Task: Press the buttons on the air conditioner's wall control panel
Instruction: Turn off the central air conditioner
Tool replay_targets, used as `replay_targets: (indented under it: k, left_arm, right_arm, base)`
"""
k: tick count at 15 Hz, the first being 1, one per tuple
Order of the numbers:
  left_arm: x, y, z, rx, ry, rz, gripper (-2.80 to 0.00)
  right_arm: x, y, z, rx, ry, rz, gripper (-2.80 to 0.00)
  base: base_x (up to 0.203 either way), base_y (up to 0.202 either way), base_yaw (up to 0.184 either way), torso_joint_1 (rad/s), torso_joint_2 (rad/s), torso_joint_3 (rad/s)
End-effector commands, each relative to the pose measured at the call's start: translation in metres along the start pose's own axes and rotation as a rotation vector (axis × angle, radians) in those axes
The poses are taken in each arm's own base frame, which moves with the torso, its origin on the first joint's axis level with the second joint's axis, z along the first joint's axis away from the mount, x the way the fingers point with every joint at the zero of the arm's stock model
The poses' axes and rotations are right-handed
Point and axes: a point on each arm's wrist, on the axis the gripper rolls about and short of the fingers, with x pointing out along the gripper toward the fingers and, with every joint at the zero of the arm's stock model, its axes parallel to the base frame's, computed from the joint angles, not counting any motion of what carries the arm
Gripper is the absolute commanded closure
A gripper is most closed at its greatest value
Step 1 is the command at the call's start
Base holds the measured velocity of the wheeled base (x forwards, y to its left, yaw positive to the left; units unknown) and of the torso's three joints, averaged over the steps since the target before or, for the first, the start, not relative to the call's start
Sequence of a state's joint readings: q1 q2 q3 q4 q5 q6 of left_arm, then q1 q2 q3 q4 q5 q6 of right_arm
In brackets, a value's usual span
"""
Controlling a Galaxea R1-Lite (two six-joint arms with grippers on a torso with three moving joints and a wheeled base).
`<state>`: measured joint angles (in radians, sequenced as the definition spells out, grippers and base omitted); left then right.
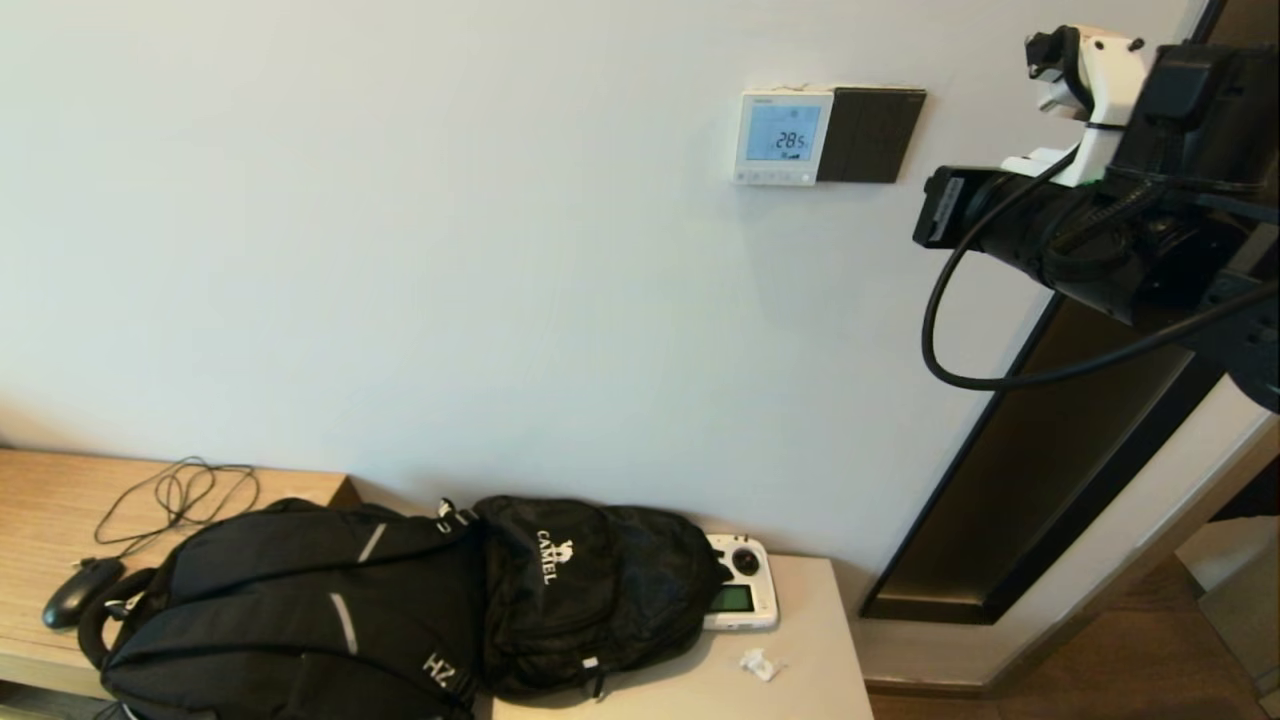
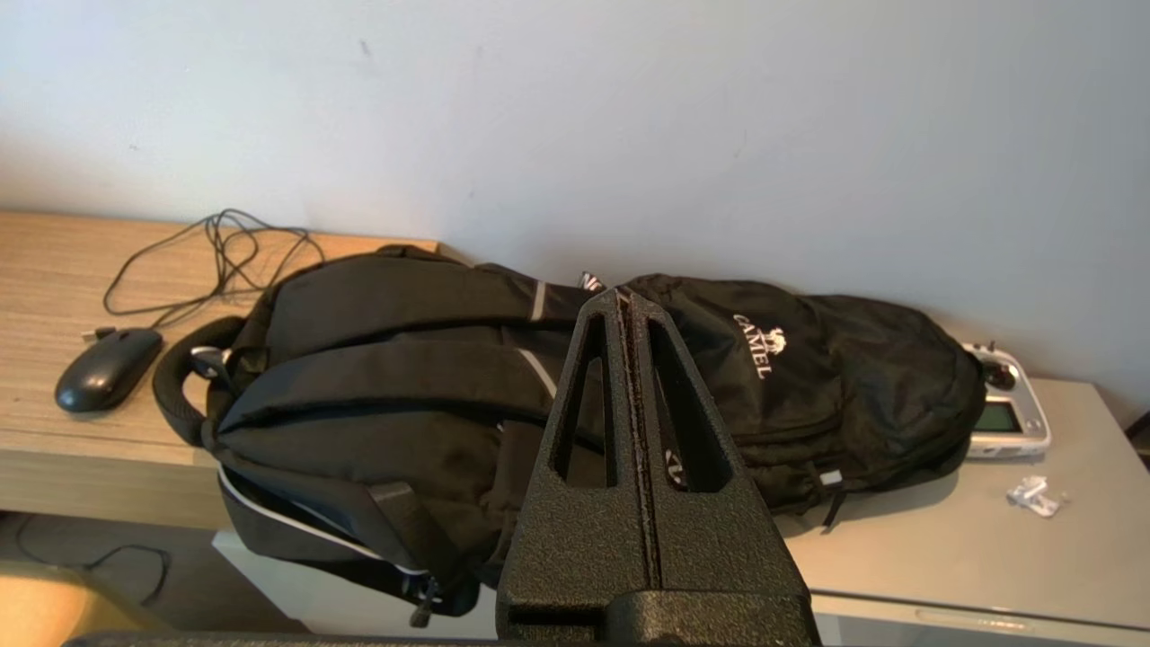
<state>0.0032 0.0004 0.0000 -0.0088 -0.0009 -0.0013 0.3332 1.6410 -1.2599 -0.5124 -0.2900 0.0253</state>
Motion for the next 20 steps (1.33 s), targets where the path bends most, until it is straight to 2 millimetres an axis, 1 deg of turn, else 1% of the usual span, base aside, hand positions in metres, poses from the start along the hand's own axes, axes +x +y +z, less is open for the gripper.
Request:
replay_targets:
  k: [1,3,6,9,18,20]
  left_arm:
    - [0.0,0.0,0.0,0.0,-0.001,0.001,0.0]
    - [0.0,0.0,0.0,0.0,-0.001,0.001,0.0]
    - [0.0,0.0,0.0,0.0,-0.001,0.001,0.0]
    - [0.0,0.0,0.0,0.0,-0.002,0.001,0.0]
    - [0.0,0.0,0.0,0.0,-0.001,0.001,0.0]
    - [0.0,0.0,0.0,0.0,-0.001,-0.001,0.0]
  right_arm:
    - [0.017,0.005,-0.01,-0.004,0.015,-0.001,0.0]
    - [0.034,0.011,-0.017,-0.003,0.002,-0.005,0.0]
    - [0.053,0.031,-0.019,0.011,-0.039,-0.005,0.0]
    - [0.068,0.042,-0.025,0.01,-0.045,0.002,0.0]
    - [0.092,0.046,-0.034,0.015,-0.063,-0.032,0.0]
    - [0.094,0.047,-0.035,0.018,-0.065,-0.036,0.0]
  base:
    - [0.0,0.0,0.0,0.0,0.0,0.0]
    - [0.0,0.0,0.0,0.0,0.0,0.0]
    - [0.0,0.0,0.0,0.0,0.0,0.0]
    - [0.0,0.0,0.0,0.0,0.0,0.0]
    - [0.0,0.0,0.0,0.0,0.0,0.0]
    - [0.0,0.0,0.0,0.0,0.0,0.0]
